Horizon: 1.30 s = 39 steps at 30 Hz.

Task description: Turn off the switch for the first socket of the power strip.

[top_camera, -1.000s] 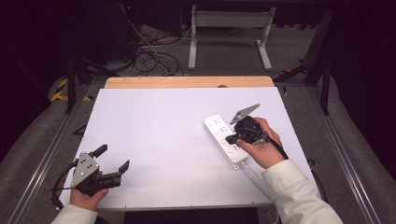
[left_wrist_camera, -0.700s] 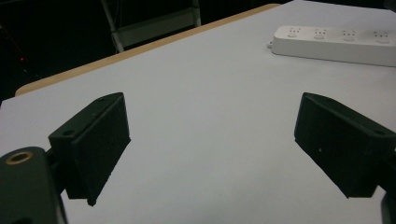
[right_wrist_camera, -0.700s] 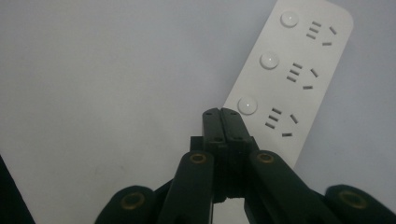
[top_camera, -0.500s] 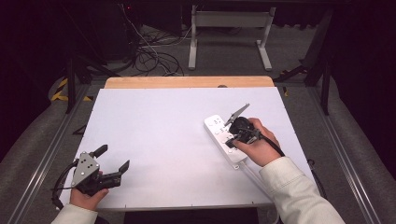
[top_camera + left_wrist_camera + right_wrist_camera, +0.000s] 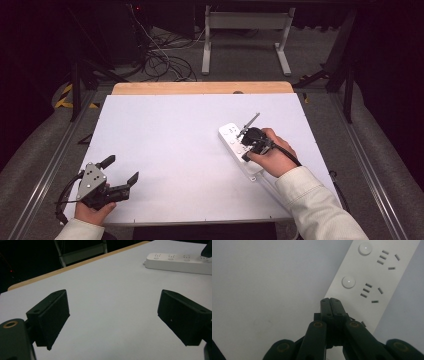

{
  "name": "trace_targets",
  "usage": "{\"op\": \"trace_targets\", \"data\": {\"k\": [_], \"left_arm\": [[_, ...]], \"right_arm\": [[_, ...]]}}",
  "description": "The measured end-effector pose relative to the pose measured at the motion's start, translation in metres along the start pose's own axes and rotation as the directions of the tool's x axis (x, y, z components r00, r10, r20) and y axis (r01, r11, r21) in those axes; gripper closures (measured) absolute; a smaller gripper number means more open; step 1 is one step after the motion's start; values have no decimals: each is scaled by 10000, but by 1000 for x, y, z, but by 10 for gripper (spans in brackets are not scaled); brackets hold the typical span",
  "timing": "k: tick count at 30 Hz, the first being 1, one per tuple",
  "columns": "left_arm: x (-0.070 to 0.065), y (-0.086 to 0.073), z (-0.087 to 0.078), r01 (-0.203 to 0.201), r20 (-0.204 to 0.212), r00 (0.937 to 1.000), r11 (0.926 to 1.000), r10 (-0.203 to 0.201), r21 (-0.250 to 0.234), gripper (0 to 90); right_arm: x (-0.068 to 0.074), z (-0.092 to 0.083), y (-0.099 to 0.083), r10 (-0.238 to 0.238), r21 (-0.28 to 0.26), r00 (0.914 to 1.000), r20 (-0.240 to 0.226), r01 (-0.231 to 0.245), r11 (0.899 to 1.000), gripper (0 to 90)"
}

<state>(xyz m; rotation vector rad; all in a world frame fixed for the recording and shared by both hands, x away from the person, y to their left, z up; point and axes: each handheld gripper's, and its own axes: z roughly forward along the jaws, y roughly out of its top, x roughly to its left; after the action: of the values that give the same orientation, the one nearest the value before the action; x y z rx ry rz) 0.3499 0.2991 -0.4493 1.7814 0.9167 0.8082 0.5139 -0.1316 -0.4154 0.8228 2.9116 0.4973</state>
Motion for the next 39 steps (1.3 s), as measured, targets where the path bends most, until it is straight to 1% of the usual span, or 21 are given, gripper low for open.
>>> {"op": "trace_targets", "data": {"k": [7, 15, 16, 23, 25, 27, 33, 35, 36, 39], "left_arm": [[0, 0, 0, -24, 13, 10000, 10000, 24, 16, 108], [0, 0, 0, -2, 23, 10000, 10000, 2, 24, 108], [0, 0, 0, -8, 23, 10000, 10000, 8, 24, 108], [0, 0, 0, -13, 31, 10000, 10000, 13, 21, 108], [0, 0, 0, -5, 28, 10000, 10000, 5, 19, 108], [0, 0, 0, -76, 5, 10000, 10000, 76, 18, 108], [0, 0, 0, -26, 17, 10000, 10000, 26, 18, 108], [0, 0, 0, -94, 7, 10000, 9999, 94, 34, 108], [-1, 0, 0, -38, 33, 10000, 10000, 38, 18, 108], [-1, 0, 0, -45, 13, 10000, 10000, 45, 27, 108]], "right_arm": [[-1, 4, 1, 11, 258, 10000, 59, -12, 9997, 900], [-1, 7, 2, 5, 383, 9999, 156, -11, 9993, 900], [-2, 8, 2, -64, 399, 9998, 164, 57, 9992, 900], [-2, 8, 1, -4, 393, 9999, 162, -3, 9992, 900], [-1, 9, 1, 12, 420, 9997, 225, -21, 9991, 900], [-1, 10, 0, 34, 384, 9997, 233, -43, 9993, 900], [0, 11, -2, 60, 266, 9996, 269, -67, 9996, 900], [0, 11, -2, 50, 280, 9995, 306, -59, 9996, 900], [1, 11, -2, 67, 260, 9994, 350, -76, 9996, 900], [1, 11, -2, 82, 256, 9994, 335, -91, 9996, 900]]}}
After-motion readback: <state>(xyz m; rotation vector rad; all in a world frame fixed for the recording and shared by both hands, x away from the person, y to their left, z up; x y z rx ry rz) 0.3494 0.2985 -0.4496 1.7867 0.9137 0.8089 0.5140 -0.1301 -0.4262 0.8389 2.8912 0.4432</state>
